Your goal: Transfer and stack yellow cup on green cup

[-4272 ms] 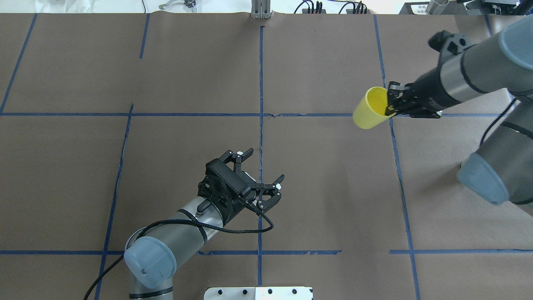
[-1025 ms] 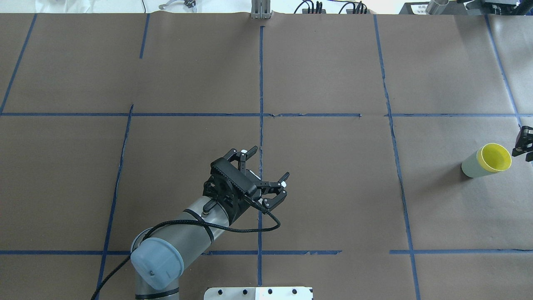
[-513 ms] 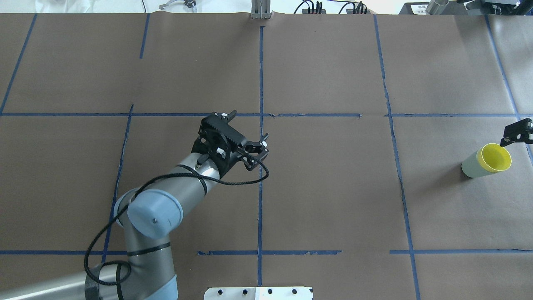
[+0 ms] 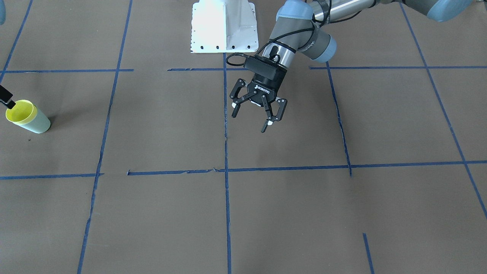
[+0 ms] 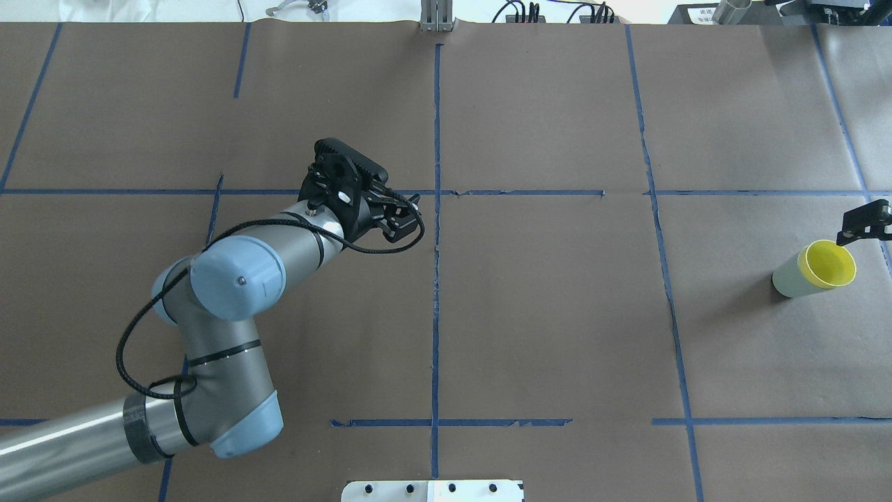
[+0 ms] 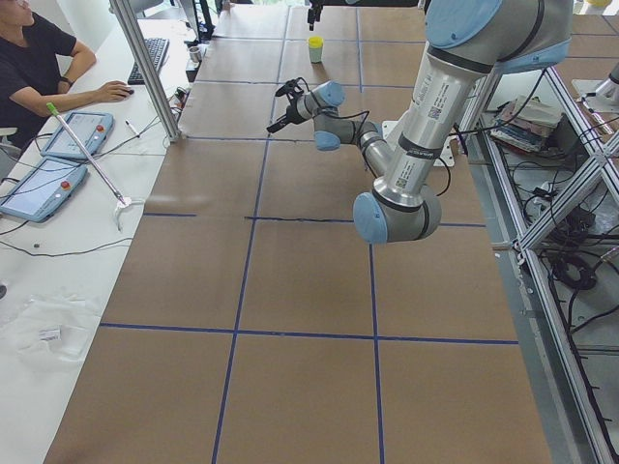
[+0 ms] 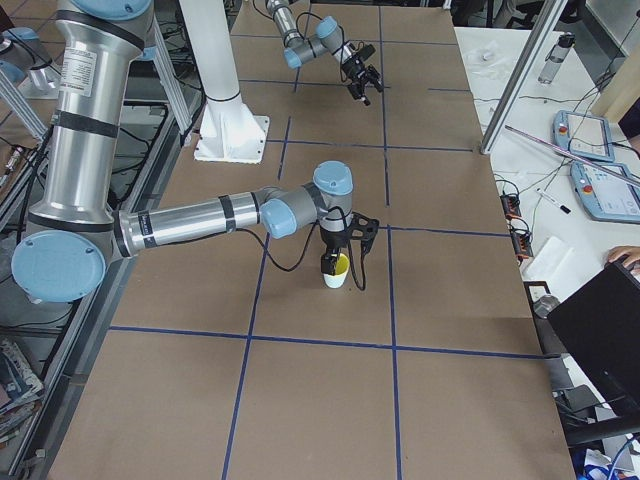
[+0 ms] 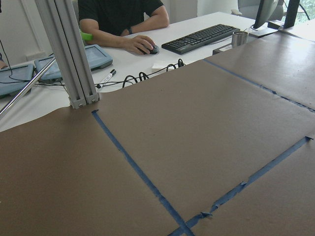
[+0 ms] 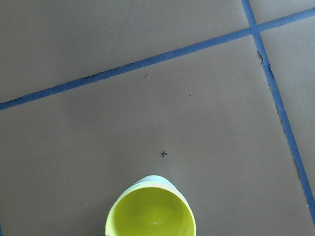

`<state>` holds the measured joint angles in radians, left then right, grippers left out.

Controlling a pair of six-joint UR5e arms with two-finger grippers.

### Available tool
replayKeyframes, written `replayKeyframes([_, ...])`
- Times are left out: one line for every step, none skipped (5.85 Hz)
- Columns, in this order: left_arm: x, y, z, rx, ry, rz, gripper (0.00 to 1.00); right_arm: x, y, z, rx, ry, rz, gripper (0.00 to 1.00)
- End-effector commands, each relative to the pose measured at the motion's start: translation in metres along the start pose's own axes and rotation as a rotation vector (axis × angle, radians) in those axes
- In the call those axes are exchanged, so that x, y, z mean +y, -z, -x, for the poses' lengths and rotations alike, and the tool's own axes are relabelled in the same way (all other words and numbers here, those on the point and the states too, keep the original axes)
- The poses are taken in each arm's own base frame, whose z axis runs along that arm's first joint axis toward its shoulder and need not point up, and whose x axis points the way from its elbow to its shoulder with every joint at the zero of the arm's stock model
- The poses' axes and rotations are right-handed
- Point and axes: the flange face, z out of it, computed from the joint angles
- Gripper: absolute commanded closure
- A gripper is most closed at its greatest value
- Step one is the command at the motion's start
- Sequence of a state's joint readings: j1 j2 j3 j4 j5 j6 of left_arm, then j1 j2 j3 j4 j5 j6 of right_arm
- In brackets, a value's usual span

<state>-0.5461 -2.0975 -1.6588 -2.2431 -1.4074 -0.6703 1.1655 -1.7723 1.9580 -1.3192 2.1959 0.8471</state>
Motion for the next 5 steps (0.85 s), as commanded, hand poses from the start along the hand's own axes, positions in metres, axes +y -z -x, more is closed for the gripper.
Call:
replayKeyframes([-0.023, -0.002, 0.093, -0.025, 0.083, 0.302, 0.01, -0.011, 0.016, -0.019, -0.014, 0.167, -0.026, 0.0])
replayKeyframes([-0.017, 0.007, 0.155, -0.028, 0.165, 0.425, 0.01, -0.015, 0.031, -0.031, -0.059, 0.179, -0.024, 0.0])
replayKeyframes([-0.013, 0.031, 0.229, 0.009, 0.263, 0.503, 0.02, -0.018, 0.038, -0.046, -0.054, 0.264, -0.034, 0.0])
replayKeyframes([0.0, 0.052, 0.299, 0.025, 0.314, 0.552, 0.02, -0.025, 0.04, -0.062, -0.039, 0.291, -0.036, 0.0])
replayKeyframes([0.042, 0.081, 0.367, 0.035, 0.192, 0.588, 0.01, -0.029, 0.037, -0.079, -0.024, 0.34, -0.025, 0.0])
